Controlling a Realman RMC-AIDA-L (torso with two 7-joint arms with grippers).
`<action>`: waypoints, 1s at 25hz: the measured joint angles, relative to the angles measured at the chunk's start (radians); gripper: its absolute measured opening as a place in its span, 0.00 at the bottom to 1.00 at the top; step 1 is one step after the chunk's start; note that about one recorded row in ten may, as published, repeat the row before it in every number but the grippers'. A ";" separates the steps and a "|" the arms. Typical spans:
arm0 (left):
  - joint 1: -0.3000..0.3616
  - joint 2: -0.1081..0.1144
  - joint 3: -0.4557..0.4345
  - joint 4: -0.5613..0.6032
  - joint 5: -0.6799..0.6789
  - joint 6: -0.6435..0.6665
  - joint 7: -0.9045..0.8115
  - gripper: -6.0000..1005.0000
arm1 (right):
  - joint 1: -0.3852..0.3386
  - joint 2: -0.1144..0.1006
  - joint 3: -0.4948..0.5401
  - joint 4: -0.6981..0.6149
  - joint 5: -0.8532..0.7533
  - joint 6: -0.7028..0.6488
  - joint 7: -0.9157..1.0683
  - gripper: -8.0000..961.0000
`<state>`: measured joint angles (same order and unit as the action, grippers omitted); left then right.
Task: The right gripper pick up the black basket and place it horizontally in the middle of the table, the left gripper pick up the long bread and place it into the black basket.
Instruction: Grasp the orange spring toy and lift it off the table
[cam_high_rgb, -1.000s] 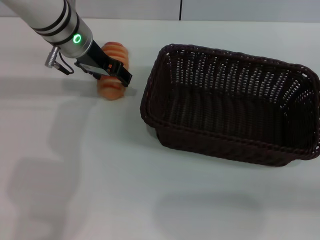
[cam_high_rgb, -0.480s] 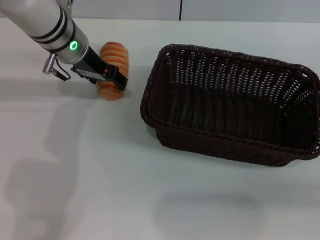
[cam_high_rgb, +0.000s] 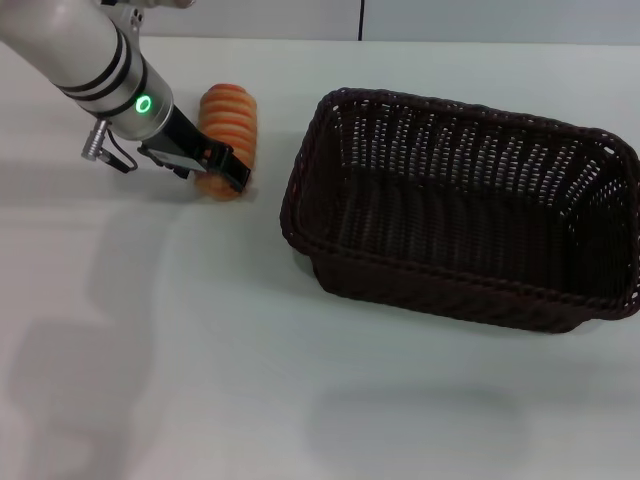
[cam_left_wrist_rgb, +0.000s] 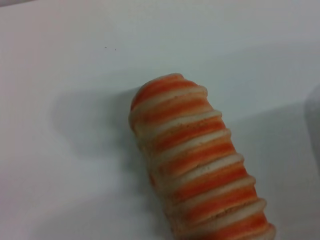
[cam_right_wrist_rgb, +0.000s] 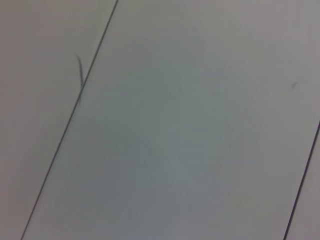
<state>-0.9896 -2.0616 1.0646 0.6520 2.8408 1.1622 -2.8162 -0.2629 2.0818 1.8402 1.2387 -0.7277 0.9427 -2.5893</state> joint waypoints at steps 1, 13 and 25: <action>0.000 0.000 0.000 -0.001 0.000 0.000 0.000 0.73 | 0.000 0.000 -0.001 0.001 0.000 0.000 0.000 0.60; 0.005 -0.001 0.040 0.003 0.004 0.026 0.009 0.64 | 0.001 0.001 -0.012 0.007 -0.001 0.003 0.000 0.60; 0.040 -0.008 0.159 0.089 0.002 0.016 0.000 0.44 | -0.004 0.001 -0.022 0.007 -0.001 0.004 -0.003 0.60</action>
<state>-0.9494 -2.0694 1.2240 0.7409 2.8430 1.1781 -2.8161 -0.2671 2.0832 1.8177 1.2462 -0.7287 0.9467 -2.5923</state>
